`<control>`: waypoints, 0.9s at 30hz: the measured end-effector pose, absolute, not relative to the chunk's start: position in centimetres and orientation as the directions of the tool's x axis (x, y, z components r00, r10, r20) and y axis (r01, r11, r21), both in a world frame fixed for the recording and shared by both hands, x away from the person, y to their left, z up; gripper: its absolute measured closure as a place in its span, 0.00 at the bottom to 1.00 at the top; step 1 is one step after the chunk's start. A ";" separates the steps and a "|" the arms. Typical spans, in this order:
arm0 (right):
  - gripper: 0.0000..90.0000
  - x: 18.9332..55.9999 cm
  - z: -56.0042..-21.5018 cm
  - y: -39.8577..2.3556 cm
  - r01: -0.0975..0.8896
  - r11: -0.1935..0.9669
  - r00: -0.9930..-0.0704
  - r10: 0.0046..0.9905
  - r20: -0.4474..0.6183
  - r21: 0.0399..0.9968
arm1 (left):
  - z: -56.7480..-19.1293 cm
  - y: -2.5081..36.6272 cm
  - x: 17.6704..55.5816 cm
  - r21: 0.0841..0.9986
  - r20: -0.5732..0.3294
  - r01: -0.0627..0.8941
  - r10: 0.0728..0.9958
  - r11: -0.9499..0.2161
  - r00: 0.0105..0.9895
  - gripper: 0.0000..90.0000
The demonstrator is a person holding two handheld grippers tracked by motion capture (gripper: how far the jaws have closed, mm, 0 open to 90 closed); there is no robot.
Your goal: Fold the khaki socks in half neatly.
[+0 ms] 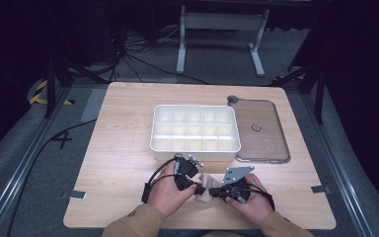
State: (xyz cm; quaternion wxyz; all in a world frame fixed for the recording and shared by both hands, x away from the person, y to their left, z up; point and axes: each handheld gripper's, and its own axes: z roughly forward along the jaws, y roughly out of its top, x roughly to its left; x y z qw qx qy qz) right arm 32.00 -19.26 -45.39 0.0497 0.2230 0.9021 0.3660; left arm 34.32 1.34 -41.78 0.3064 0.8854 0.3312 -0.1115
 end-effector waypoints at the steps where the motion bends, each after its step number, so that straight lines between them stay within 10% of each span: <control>1: 0.99 32.0 -45.4 -19.2 0.360 0.632 -0.897 0.436 0.070 0.686 | -41.7 1.3 34.3 0.470 -0.402 0.653 0.515 -0.594 0.757 0.91; 27: 0.99 32.9 -44.5 -22.7 0.421 0.666 -0.859 0.511 0.034 0.616 | -41.6 1.9 34.5 0.443 -0.393 0.682 0.558 -0.582 0.731 0.90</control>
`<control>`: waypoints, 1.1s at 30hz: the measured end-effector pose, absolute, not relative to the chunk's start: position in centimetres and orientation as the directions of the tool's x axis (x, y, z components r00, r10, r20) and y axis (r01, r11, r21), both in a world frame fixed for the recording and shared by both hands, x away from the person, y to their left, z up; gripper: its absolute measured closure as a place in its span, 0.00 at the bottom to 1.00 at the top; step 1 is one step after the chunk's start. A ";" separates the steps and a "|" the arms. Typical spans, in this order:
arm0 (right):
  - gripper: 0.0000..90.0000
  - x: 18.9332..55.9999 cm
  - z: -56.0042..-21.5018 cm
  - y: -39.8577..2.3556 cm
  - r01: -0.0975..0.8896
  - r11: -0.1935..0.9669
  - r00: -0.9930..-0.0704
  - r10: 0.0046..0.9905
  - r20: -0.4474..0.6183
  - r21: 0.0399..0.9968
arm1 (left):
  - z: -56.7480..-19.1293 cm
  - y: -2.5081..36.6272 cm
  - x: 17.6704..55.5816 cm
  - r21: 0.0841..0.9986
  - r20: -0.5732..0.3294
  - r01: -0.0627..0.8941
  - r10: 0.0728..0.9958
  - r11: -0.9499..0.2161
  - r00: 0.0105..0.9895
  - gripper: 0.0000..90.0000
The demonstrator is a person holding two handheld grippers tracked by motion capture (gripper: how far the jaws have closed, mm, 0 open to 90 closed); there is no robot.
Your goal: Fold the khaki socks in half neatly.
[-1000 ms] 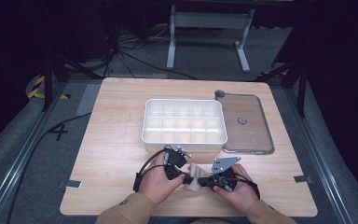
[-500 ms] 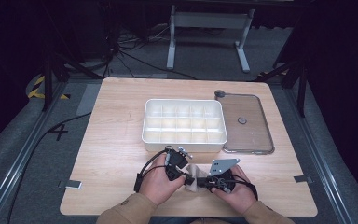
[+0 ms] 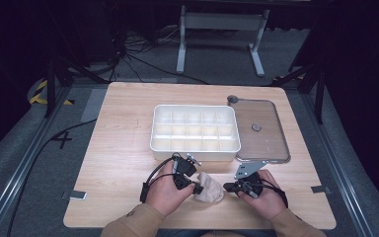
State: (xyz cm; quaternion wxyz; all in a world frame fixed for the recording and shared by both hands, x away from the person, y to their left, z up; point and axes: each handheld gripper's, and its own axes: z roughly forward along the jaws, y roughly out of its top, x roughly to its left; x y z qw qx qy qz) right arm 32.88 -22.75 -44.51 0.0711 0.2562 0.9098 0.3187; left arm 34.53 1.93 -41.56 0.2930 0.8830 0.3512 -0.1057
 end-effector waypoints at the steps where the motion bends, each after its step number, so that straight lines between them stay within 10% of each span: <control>1: 0.99 32.9 -44.8 -22.7 0.432 0.679 -0.859 0.511 0.040 0.594 | -41.6 1.9 34.5 0.444 -0.393 0.683 0.559 -0.581 0.730 0.90; 33: 0.98 32.1 -45.2 -21.0 0.418 0.671 -0.881 0.464 0.092 0.612 | -42.3 -0.6 33.7 0.481 -0.380 0.622 0.492 -0.618 0.783 0.84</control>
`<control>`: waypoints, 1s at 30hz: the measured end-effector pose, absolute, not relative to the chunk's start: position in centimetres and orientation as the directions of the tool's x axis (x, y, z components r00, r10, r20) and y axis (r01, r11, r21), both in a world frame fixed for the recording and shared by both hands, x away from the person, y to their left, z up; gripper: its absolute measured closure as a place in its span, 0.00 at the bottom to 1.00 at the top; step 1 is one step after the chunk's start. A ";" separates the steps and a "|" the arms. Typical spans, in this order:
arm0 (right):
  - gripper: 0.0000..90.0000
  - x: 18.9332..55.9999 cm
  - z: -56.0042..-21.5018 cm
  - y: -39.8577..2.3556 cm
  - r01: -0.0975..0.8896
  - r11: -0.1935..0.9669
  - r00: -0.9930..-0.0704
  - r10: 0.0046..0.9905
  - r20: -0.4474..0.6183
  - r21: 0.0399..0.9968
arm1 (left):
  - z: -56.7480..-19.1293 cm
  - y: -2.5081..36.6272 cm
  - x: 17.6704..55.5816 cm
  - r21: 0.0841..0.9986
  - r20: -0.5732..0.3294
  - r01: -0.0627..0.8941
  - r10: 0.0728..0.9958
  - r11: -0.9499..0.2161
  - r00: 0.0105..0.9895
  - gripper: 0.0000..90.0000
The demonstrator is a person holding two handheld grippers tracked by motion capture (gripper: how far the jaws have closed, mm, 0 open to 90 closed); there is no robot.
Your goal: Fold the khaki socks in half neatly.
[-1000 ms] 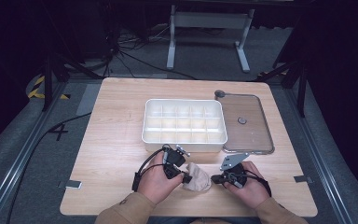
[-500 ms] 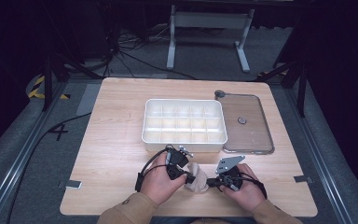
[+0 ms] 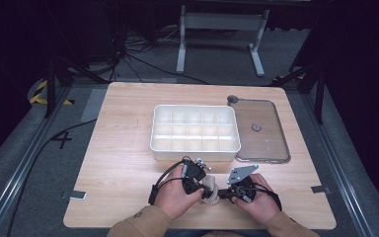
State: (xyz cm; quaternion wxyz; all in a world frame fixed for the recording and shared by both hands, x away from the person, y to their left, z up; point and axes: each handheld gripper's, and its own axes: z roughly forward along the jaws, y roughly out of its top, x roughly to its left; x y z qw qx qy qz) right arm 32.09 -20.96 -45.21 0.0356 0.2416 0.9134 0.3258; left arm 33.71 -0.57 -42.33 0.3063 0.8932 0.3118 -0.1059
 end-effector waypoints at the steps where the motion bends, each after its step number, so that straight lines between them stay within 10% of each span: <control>1: 0.98 32.1 -45.2 -21.0 0.416 0.670 -0.882 0.463 0.091 0.615 | -42.4 -0.6 33.7 0.480 -0.381 0.620 0.489 -0.621 0.785 0.84; 30: 0.97 31.8 -42.2 -20.8 0.340 0.543 -0.878 0.475 0.052 0.768 | -43.2 -1.6 33.4 0.478 -0.392 0.609 0.467 -0.633 0.793 0.83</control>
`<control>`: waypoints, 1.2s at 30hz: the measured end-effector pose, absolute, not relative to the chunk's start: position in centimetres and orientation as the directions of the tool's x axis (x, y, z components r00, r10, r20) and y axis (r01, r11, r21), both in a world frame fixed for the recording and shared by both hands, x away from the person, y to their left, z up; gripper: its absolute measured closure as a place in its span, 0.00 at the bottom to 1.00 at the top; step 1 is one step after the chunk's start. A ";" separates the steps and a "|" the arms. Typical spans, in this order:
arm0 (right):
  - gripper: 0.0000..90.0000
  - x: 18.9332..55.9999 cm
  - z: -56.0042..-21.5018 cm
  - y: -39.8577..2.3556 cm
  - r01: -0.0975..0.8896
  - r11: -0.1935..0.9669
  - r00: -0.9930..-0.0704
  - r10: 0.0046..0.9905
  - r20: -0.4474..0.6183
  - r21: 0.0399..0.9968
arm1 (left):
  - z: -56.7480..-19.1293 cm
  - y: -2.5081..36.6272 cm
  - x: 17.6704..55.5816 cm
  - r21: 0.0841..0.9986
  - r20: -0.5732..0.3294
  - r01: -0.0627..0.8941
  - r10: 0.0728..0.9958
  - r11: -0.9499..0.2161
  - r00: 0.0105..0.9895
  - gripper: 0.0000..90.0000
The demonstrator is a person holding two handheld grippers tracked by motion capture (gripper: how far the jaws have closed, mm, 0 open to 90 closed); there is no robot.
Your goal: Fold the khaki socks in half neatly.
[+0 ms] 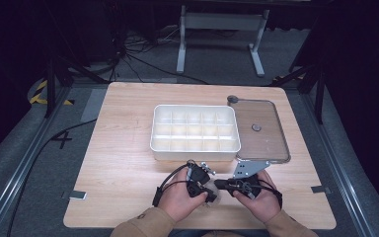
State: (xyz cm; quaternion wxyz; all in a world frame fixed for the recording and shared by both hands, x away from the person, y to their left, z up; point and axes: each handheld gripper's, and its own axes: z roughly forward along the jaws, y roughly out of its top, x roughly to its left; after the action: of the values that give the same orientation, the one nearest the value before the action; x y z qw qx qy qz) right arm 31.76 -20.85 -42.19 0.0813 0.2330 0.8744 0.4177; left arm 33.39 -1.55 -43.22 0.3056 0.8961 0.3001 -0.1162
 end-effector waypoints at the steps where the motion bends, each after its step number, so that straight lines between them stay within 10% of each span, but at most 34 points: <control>1: 0.96 31.8 -42.4 -20.7 0.339 0.538 -0.878 0.476 0.054 0.772 | -43.2 -1.6 33.4 0.479 -0.391 0.608 0.466 -0.634 0.794 0.83; 36: 0.95 31.9 -44.0 -20.5 0.384 0.587 -0.869 0.491 0.063 0.713 | -43.4 -1.0 33.3 0.403 -0.322 0.630 0.542 -0.664 0.777 0.63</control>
State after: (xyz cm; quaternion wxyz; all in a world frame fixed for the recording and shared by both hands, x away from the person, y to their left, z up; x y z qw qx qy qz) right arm 31.92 -20.46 -44.01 0.0702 0.2464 0.8880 0.3818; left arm 33.25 -0.99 -43.38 0.2527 0.9080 0.3226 -0.0873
